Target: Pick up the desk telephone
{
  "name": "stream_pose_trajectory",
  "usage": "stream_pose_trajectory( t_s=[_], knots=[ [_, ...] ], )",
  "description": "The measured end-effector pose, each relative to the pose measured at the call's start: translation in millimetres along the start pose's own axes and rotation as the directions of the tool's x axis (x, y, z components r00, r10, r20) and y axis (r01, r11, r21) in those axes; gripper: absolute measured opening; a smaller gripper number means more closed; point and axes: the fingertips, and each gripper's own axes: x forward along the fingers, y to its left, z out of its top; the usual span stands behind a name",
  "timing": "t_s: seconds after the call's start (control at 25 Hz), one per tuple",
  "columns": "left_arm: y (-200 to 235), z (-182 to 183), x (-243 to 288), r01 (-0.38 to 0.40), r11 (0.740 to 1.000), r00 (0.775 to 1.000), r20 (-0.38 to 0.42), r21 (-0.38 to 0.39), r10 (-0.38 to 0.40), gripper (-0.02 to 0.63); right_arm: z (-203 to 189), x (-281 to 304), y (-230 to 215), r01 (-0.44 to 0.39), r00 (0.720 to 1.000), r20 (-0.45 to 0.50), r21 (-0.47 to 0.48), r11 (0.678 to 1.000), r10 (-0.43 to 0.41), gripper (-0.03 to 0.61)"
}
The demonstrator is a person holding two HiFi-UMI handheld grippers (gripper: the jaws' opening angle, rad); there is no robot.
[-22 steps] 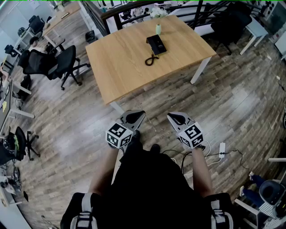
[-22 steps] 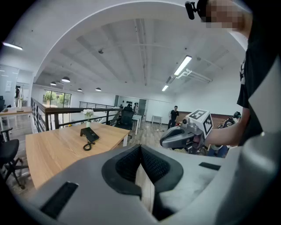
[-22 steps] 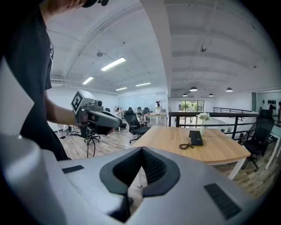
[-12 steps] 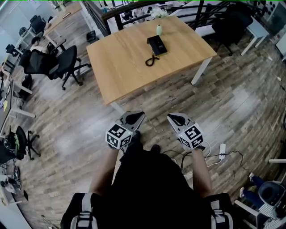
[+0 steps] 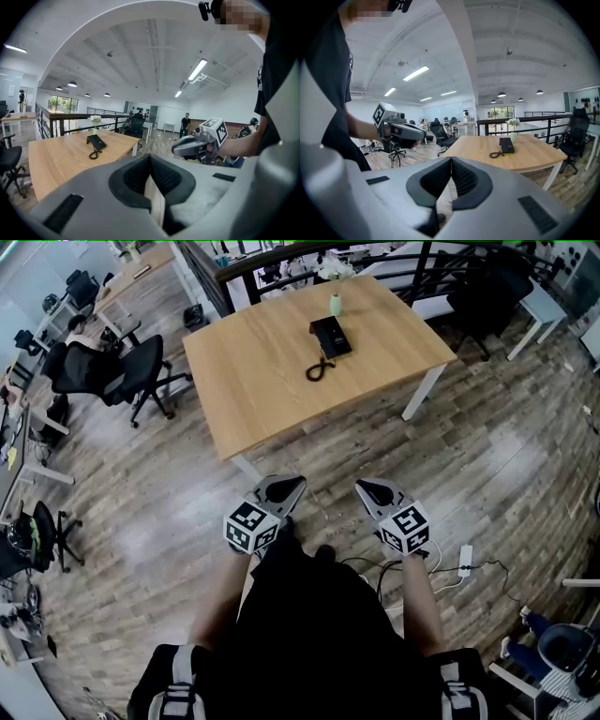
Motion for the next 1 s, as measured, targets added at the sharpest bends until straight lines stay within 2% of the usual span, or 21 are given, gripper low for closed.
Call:
stream_pose_trajectory(
  t_s=[0.4, 0.68, 1.0],
  knots=[
    [20.3, -7.5, -5.2, -0.022, 0.999, 1.0, -0.006, -0.035, 0.021, 0.021, -6.0, 16.0, -4.6, -0.001, 1.0, -0.023, 0.025, 1.0, 0.001, 0.023],
    [33.6, -1.9, 9.6, 0.008, 0.999, 1.0, 0.01, -0.047, -0.007, 0.021, -9.8, 18.2, -12.8, 0.031, 0.998, -0.05, 0.036, 0.999, -0.029, 0.023],
    [58.2, 6.4, 40.2, 0.071, 0.996, 0.997, 0.007, -0.06, -0.071, 0.021, -5.9, 25.3, -42.6, 0.099, 0.993, -0.07, 0.07, 0.993, -0.094, 0.023]
  ],
)
